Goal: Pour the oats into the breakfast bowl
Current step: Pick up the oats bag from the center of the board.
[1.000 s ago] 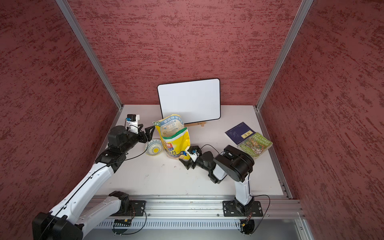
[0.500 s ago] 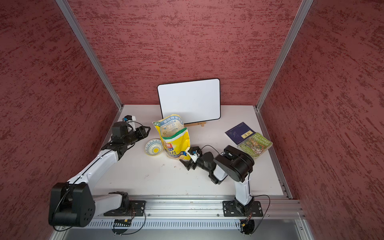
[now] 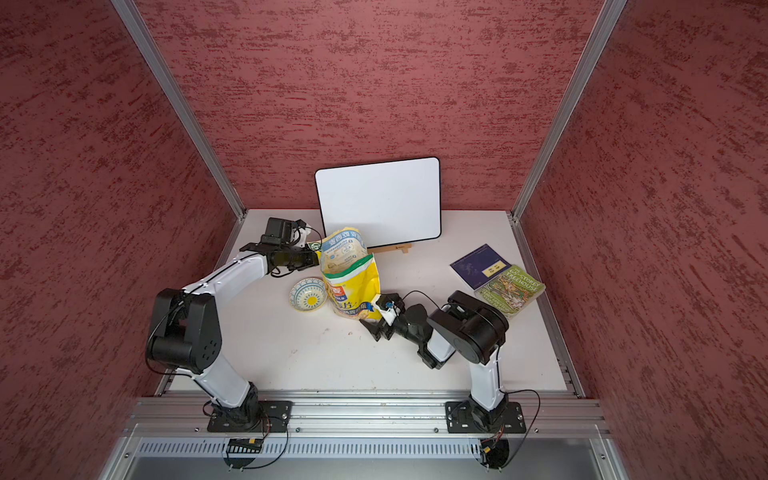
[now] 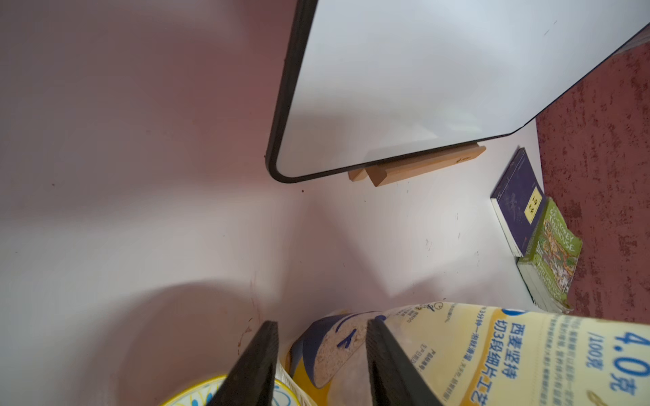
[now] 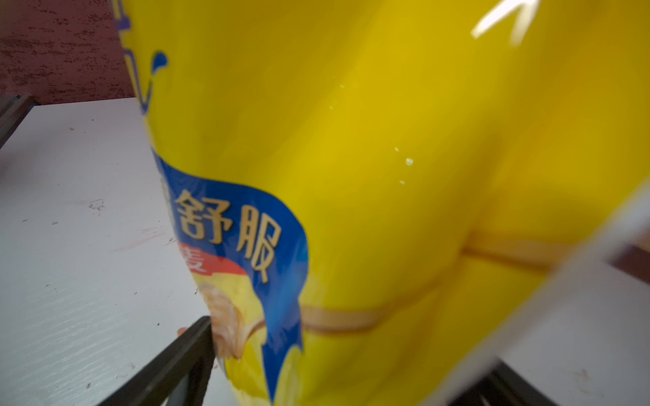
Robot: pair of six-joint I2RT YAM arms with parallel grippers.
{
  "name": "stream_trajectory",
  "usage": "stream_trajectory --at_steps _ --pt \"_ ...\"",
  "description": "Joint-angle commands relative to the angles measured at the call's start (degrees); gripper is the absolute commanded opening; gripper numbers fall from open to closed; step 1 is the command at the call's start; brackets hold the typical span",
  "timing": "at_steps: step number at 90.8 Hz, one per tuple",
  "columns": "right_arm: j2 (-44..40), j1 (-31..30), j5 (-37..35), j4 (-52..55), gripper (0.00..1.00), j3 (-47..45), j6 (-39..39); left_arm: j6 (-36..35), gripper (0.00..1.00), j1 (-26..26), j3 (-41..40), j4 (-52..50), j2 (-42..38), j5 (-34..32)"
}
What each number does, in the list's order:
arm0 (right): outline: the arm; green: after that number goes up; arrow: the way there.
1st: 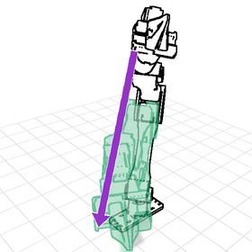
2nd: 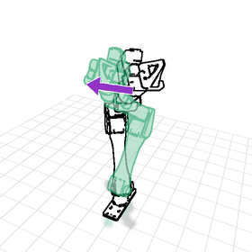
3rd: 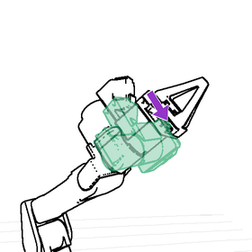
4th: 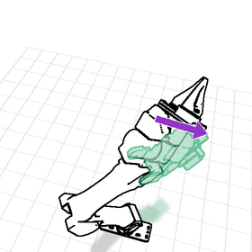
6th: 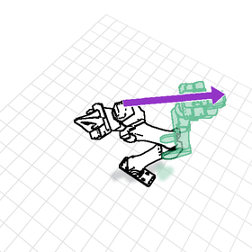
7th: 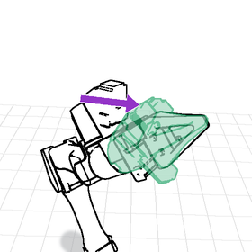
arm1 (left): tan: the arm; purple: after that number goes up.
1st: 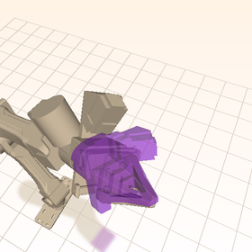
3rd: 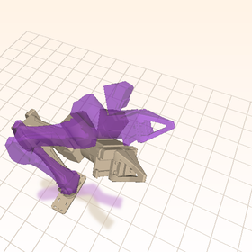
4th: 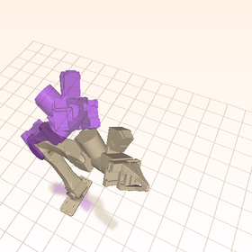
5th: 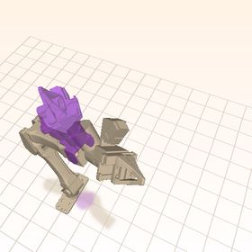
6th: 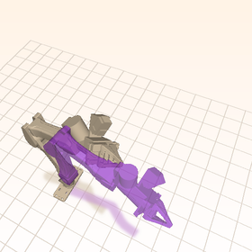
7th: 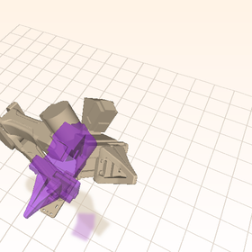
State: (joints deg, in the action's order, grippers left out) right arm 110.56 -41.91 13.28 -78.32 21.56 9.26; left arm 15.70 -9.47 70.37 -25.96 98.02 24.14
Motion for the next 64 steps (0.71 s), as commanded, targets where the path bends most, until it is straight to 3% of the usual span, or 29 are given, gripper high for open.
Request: stream_trajectory --at_steps 1,26,42,46,64 --pt "0.1 -0.73 -0.39 -2.1 0.99 0.55 -0.81 -3.02 0.42 -1.52 2.49 -6.41 2.15 3.69" --pt "2.6 -2.74 -2.61 -1.56 0.99 4.14 -0.64 -1.64 0.39 -4.42 0.82 -4.83 2.63 2.98" --pt "2.96 -3.24 -4.09 4.94 0.96 6.59 -1.06 -0.52 0.38 -4.94 -1.32 -2.88 1.97 2.36" --pt "3.12 -3.26 -4.41 5.24 0.89 6.44 -0.85 -0.49 0.38 -4.92 -1.5 -2.8 1.73 1.89" --pt "-1.54 -3.17 -4.23 10.83 0.36 5.27 -0.71 -0.24 0.39 -3.44 -1.9 -2.19 -0.81 1.01"
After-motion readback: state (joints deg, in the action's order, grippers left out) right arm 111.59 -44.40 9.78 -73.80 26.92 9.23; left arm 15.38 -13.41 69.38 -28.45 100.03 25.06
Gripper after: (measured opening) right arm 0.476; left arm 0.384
